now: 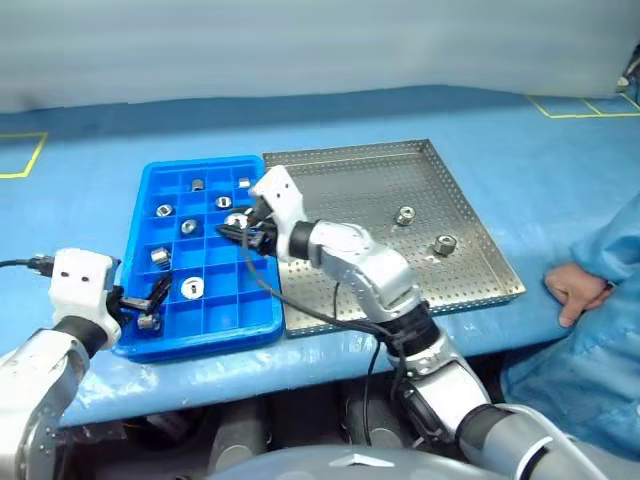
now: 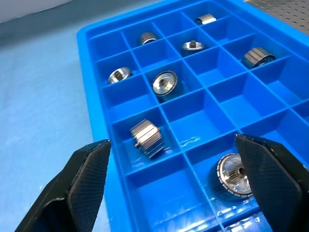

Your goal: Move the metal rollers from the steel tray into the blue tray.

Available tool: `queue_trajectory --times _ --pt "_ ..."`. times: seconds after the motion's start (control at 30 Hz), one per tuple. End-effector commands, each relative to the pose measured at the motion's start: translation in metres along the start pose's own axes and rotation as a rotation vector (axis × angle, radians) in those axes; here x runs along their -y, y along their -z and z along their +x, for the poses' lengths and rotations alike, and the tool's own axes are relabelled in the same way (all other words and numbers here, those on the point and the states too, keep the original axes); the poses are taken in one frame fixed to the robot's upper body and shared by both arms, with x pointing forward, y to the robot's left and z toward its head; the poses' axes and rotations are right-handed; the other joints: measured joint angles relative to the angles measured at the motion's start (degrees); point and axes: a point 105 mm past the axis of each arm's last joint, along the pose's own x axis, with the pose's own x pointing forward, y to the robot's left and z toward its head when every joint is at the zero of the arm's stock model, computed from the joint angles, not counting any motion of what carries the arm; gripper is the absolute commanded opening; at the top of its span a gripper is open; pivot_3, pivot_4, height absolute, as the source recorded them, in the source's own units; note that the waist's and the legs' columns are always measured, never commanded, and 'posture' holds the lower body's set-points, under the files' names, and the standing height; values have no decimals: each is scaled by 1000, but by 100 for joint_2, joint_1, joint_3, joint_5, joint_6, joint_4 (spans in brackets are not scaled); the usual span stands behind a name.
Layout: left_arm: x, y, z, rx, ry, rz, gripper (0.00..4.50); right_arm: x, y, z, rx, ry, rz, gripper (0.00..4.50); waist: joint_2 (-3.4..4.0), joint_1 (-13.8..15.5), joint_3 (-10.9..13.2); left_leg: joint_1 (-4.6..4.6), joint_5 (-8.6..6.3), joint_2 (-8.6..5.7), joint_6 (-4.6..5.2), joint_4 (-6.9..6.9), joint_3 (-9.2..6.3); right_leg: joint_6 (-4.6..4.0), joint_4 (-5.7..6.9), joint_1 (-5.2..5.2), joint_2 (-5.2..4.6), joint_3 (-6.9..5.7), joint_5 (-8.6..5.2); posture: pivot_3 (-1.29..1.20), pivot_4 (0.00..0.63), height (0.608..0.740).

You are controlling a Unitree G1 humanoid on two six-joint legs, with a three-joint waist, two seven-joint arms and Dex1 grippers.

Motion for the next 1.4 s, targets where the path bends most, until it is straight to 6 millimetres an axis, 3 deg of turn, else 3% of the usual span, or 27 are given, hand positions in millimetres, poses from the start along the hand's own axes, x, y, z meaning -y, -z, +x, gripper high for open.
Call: queue_trajectory --times 0.03,0.3,0.73,0.9,0.93,1.1,1.27,1.4 --pt "11 -8 -8 47 2 11 4500 0 -8 12 45 -31 -29 1747 -1 133 -1 1 0 -2 -2 0 -5 -1 -3 -3 -4 -7 0 114 150 740" --pt "12 3 -22 17 -15 -8 4500 9 6 20 15 -18 -42 1747 1 352 1 3 -16 2 -56 -2 -40 -33 -1 1 -6 -47 -17 153 150 740" --pt "23 4 -19 18 26 -17 4500 29 23 22 -15 17 54 1747 5 377 3 4 6 4 -37 -12 -53 -45 1 12 9 -63 -25 153 150 740" --pt "29 2 -10 38 62 -50 4500 38 12 14 52 82 32 3366 8 373 4 4 8 4 -40 -13 -53 -46 2 14 13 -63 -26 107 150 740" --pt "32 0 -8 47 78 -55 4500 38 9 11 67 87 26 3366 7 370 4 4 8 4 -40 -13 -53 -46 3 14 13 -63 -26 94 150 740" --pt "50 -15 10 109 173 -83 4500 52 -3 -24 71 207 -98 3366 7 359 4 1 9 2 -41 -14 -55 -46 3 19 13 -63 -26 20 150 740" --pt "80 -37 37 186 315 -95 4500 83 0 -96 -15 483 -188 3366 12 349 5 -2 12 -10 -34 -4 -52 -47 2 31 -5 -73 -27 -103 150 740" --pt "97 -42 60 186 395 -98 4500 107 14 -147 -119 727 -188 3366 16 137 3 -3 13 -19 -33 1 -41 -45 9 34 5 -66 -26 -193 150 740"
